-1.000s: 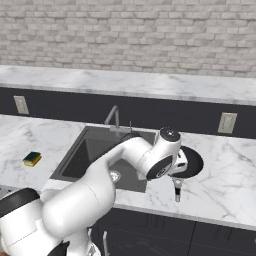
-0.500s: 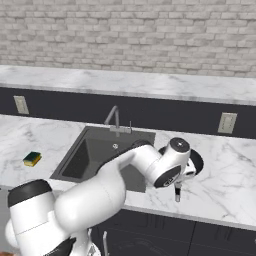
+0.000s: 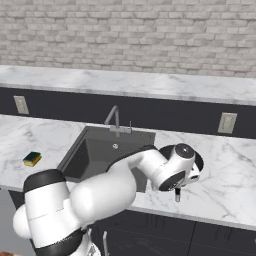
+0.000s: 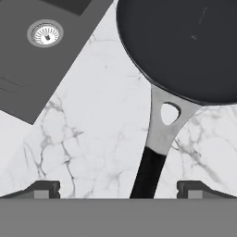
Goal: Pick the pan and sponge and place them into the sink. Then turn on the water.
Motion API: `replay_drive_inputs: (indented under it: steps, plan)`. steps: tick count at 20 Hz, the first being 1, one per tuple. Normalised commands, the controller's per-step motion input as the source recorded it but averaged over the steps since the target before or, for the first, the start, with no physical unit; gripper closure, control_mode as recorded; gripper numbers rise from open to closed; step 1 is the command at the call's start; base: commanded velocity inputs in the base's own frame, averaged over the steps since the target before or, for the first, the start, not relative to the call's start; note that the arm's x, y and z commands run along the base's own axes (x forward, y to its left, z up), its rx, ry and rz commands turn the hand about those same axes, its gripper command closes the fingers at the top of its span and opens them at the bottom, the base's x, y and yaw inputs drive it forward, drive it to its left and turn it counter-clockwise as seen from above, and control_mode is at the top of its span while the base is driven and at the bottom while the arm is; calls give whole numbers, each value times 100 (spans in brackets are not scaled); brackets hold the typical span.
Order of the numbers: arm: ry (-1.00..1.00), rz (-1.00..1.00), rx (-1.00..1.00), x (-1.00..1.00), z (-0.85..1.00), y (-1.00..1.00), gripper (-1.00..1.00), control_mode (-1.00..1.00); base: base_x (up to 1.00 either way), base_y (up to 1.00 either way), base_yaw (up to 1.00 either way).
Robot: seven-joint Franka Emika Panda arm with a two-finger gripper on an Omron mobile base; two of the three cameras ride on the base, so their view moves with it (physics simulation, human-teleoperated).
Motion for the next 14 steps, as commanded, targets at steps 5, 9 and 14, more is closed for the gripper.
replay_drive_inputs:
  steps: [5, 9, 14]
  plan:
    - [0, 0, 0, 31, -17, -15, -100, -100, 0, 0, 0]
    - [0, 0, 0, 26, -23, -16, -100, -100, 0, 0, 0]
    - [0, 0, 0, 19, -29, -18, -100, -100, 0, 0, 0]
